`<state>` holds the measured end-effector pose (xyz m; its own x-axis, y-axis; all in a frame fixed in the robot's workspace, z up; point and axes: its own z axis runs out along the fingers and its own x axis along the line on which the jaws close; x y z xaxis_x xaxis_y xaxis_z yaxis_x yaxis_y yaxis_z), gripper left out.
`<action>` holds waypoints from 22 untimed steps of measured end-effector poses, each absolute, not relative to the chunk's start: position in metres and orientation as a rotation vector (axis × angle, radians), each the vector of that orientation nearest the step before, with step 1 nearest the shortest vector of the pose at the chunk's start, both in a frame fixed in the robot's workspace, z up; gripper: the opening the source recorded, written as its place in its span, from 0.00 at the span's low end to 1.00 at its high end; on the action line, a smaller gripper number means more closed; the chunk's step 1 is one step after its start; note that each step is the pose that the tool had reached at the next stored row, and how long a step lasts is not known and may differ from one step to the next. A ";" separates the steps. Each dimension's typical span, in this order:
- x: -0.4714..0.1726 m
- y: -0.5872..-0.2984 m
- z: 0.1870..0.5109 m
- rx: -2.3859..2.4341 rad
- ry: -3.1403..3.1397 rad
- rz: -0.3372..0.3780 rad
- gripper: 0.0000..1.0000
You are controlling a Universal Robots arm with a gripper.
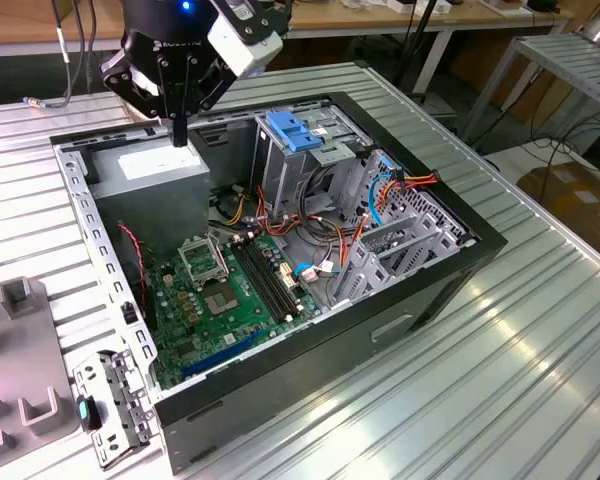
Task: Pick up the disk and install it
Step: 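Reach for the disk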
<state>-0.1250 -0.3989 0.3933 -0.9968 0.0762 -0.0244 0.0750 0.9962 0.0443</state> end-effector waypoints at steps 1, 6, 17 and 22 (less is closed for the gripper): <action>-0.125 -0.399 0.393 0.118 3.113 0.068 0.11; -0.128 -0.399 0.393 0.118 3.112 0.068 0.11; -0.135 -0.399 0.393 0.118 3.113 0.068 0.11; -0.138 -0.399 0.393 0.118 3.113 0.068 0.11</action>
